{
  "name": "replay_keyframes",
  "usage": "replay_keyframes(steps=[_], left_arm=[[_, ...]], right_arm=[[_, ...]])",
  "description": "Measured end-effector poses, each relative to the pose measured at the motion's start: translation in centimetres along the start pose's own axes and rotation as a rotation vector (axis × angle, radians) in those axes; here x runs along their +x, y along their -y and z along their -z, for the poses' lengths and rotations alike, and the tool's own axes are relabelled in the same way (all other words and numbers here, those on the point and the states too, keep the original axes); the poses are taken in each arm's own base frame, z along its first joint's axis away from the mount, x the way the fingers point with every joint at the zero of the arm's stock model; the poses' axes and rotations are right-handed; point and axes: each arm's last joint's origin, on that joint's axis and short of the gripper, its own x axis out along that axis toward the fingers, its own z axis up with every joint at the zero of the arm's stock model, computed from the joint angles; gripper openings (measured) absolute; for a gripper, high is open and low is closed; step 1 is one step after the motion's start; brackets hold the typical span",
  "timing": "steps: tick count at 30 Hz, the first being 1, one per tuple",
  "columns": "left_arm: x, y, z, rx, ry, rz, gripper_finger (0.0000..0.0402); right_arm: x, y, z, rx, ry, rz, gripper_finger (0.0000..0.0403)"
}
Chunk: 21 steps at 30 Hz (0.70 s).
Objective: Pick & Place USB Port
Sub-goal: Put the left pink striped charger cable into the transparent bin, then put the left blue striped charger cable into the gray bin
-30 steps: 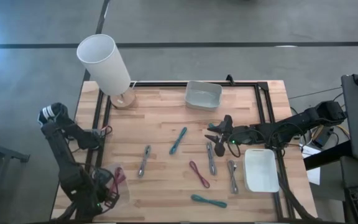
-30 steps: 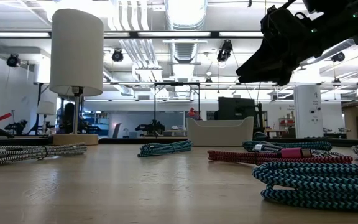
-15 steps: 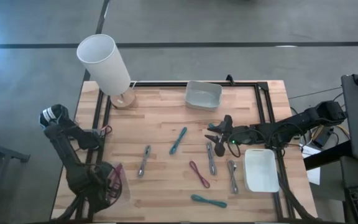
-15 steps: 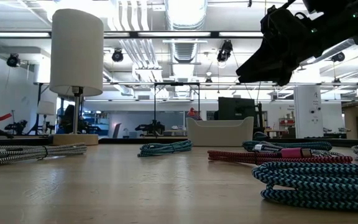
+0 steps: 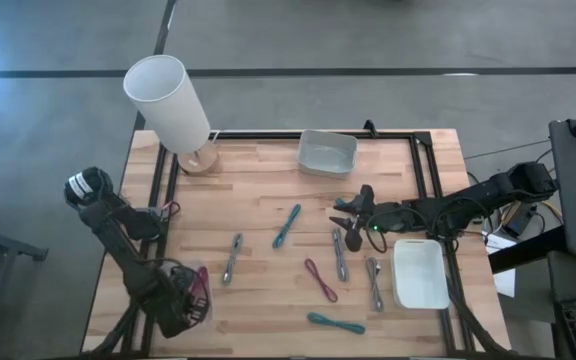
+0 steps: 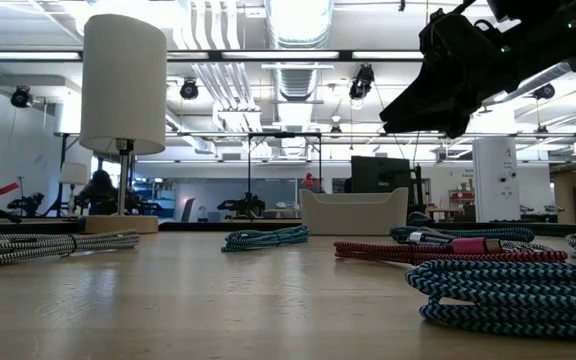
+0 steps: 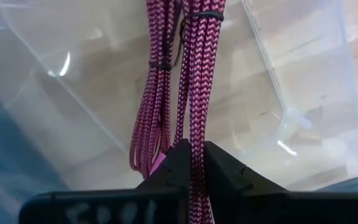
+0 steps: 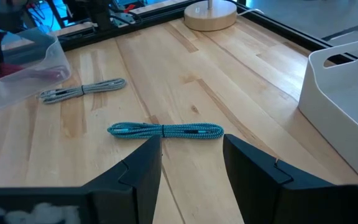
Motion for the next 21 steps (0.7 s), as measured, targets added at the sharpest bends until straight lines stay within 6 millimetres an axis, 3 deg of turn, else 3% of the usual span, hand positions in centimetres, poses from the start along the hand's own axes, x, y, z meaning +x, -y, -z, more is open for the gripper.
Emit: replay_keyframes(steps=[10,21], left_arm=[[0.5,0.1,0.1,0.019,-0.028,0.049,0.0084],[-1.1,1.2,0.9,0.086,-0.073,0.117,0.0094]], right_arm=[[0.0,0.0,0.0,-0.002,0.0,0.0,0.0169],[0.0,0.0,0.0,0.001,0.0,0.0,0.0169]])
